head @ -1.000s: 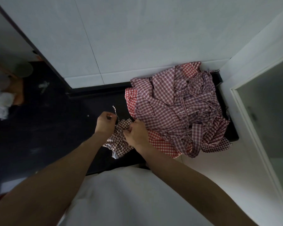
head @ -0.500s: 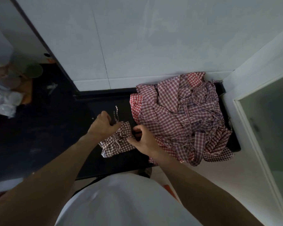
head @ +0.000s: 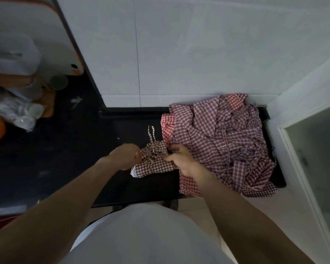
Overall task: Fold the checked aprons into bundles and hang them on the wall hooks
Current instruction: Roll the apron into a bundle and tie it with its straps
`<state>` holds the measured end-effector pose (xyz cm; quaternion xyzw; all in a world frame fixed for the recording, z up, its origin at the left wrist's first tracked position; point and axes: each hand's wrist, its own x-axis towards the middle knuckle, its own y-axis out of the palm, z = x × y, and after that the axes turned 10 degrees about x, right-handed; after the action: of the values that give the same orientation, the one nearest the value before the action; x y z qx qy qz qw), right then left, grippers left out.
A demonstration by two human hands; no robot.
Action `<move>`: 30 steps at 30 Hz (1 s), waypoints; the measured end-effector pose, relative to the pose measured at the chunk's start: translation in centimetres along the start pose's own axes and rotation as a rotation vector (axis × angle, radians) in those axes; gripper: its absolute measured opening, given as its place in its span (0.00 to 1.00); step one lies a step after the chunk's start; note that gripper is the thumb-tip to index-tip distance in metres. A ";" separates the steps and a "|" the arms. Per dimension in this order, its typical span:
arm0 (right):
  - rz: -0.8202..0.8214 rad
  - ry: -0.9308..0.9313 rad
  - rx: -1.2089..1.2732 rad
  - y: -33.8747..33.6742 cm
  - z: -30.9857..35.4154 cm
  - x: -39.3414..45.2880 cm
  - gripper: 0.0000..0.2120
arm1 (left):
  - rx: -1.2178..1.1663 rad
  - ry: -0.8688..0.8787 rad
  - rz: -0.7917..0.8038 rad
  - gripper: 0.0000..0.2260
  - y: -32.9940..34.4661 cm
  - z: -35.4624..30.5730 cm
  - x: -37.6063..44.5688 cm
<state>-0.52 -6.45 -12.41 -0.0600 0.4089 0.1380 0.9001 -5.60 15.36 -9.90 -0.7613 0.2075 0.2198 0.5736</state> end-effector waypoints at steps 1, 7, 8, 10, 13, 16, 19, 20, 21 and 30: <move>0.019 0.014 0.044 -0.5 0.9 -0.1 0.27 | -0.034 0.009 -0.039 0.13 -0.2 -0.3 0.0; 0.166 -0.083 0.070 -3.7 8.9 -2.7 0.23 | -0.169 0.065 -0.355 0.09 -5.2 -2.6 0.7; 0.192 -0.118 0.069 -4.3 10.5 -3.4 0.20 | -0.149 0.100 -0.418 0.07 -6.5 -3.2 0.6; 0.227 -0.182 0.059 -5.4 13.6 -5.0 0.17 | -0.101 0.145 -0.528 0.02 -8.8 -4.4 0.2; 0.218 -0.269 0.015 -6.5 17.6 -6.9 0.16 | -0.068 0.147 -0.664 0.05 -12.4 -5.7 -0.3; 0.106 -0.366 -0.099 -6.8 20.9 -8.5 0.16 | -0.112 0.222 -0.727 0.03 -16.6 -6.8 -0.8; -0.029 -0.507 -0.264 -6.1 24.0 -10.4 0.14 | -0.012 0.247 -0.655 0.13 -21.9 -8.3 -2.2; -0.072 -0.585 -0.349 -5.7 24.9 -11.2 0.15 | 0.028 0.260 -0.670 0.16 -23.3 -8.9 -2.7; -0.132 -0.703 -0.467 -5.2 26.3 -12.3 0.18 | 0.097 0.254 -0.689 0.18 -25.3 -9.7 -3.4; -0.048 -1.206 -0.812 -2.0 34.9 -22.0 0.17 | 0.368 0.184 -0.639 0.14 -35.8 -15.3 -10.7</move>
<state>11.37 -5.10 27.11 -0.3118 -0.2431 0.2683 0.8784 7.46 10.41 28.04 -0.6885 0.0465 -0.0804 0.7193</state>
